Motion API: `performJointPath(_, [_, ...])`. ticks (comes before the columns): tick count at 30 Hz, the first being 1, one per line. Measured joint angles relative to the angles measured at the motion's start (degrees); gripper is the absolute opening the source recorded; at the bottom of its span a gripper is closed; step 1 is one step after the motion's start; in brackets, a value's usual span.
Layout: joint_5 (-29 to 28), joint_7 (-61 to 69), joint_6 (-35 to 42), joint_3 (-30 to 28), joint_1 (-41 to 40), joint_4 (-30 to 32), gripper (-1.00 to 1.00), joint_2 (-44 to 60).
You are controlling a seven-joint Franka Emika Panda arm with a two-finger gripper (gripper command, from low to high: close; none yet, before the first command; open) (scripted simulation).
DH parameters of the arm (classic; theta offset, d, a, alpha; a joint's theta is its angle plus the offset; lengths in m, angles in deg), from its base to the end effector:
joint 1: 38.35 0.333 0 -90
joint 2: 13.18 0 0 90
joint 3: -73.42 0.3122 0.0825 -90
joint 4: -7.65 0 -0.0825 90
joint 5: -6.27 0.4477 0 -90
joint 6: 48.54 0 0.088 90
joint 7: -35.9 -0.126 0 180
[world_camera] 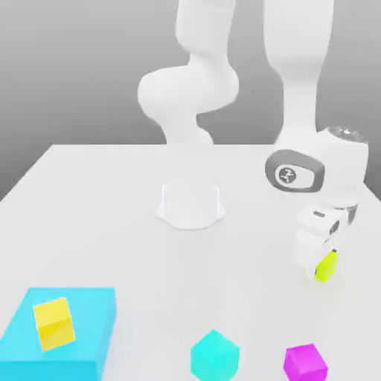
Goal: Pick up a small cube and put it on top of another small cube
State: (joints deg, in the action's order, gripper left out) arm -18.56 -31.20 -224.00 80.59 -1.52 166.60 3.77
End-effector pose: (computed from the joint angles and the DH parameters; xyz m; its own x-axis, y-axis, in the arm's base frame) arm 0.2338 0.2832 0.0419 0.9997 0.0236 -0.0008 0.0235 -0.9997 -0.0035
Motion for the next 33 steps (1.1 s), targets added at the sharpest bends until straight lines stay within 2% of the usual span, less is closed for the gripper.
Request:
performJointPath(3, [-0.6, -0.4, -0.4, -0.9, 0.7, -0.1, -1.00, 0.5])
performJointPath(6, [2.0, 1.5, 1.3, 3.0, -2.5, 0.4, -1.00, -1.7])
performJointPath(11, [11.3, 8.4, 5.6, 11.9, -9.1, 1.9, -1.00, -7.7])
performJointPath(16, [20.8, 15.5, 10.1, 15.6, -10.4, 3.4, -1.00, -13.9])
performJointPath(19, [22.8, 16.2, 13.6, 13.1, -16.3, 0.7, -1.00, -14.6])
performJointPath(28, [23.6, 12.4, 25.7, 0.8, -37.3, -14.9, -1.00, -11.3])
performJointPath(33, [21.6, 10.3, 19.8, -1.5, -38.3, -17.3, -1.00, -2.9])
